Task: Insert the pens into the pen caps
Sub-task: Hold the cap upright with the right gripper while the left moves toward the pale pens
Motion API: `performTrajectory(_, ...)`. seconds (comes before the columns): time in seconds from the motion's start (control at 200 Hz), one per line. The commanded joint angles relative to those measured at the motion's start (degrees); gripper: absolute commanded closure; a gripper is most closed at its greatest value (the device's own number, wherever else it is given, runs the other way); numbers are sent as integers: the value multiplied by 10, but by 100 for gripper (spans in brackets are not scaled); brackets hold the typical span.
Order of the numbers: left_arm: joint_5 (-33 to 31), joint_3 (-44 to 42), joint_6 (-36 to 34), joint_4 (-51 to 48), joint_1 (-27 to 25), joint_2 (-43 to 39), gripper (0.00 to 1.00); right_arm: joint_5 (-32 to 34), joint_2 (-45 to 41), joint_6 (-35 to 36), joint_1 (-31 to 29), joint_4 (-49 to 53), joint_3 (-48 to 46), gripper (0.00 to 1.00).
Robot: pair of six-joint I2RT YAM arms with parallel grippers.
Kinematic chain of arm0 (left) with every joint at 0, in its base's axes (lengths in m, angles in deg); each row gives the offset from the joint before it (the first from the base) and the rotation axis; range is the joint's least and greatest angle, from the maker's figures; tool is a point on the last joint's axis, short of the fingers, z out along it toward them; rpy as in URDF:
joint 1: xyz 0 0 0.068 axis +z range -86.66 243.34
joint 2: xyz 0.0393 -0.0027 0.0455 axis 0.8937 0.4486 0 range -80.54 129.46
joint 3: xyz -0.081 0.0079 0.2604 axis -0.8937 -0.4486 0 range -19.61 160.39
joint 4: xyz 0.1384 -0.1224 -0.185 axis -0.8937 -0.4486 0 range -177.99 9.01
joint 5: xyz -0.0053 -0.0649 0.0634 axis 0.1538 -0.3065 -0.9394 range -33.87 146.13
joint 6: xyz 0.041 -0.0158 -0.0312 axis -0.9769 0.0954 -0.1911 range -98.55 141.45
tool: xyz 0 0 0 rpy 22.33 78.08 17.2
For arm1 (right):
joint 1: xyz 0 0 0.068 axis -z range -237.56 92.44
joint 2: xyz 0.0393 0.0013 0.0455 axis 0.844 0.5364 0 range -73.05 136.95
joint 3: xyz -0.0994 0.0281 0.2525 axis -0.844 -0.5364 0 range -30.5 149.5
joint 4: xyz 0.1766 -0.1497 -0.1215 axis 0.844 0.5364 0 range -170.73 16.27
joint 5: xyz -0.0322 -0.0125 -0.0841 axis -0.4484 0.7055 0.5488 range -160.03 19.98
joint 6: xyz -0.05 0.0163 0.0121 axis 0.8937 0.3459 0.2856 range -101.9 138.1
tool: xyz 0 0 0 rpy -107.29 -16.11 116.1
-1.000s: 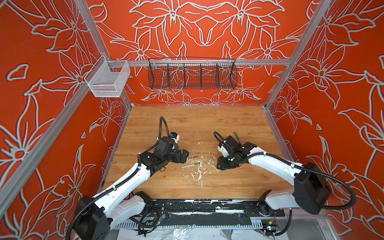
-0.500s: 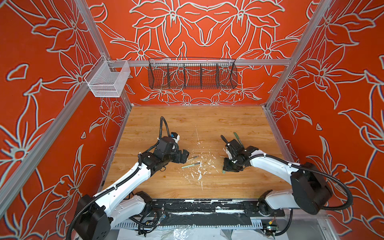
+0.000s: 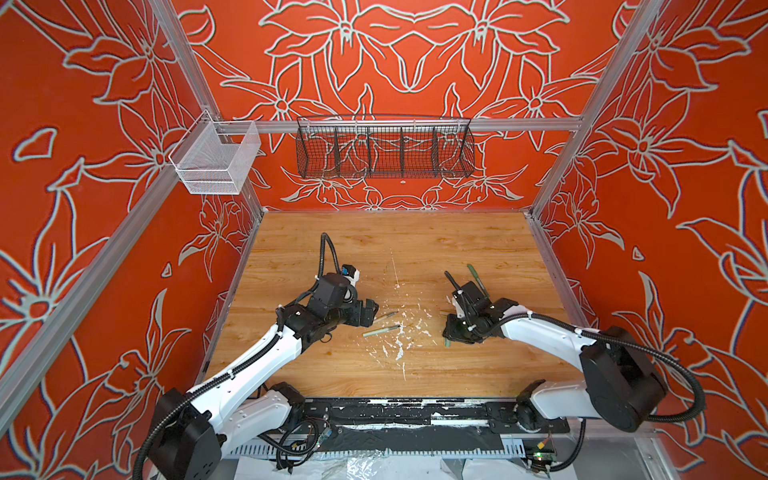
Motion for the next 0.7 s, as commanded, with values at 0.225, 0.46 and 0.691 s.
performTrajectory(0.225, 7, -4, -4, 3, 0, 5, 3, 13, 18, -3, 4, 8, -6, 68)
performTrajectory(0.46, 8, 0, -6, 0, 0, 7, 3, 6, 18, -7, 9, -10, -9, 77)
performTrajectory(0.691, 36, -2, -9, 0, -1, 11, 3, 10, 30, -5, 8, -1, -9, 83)
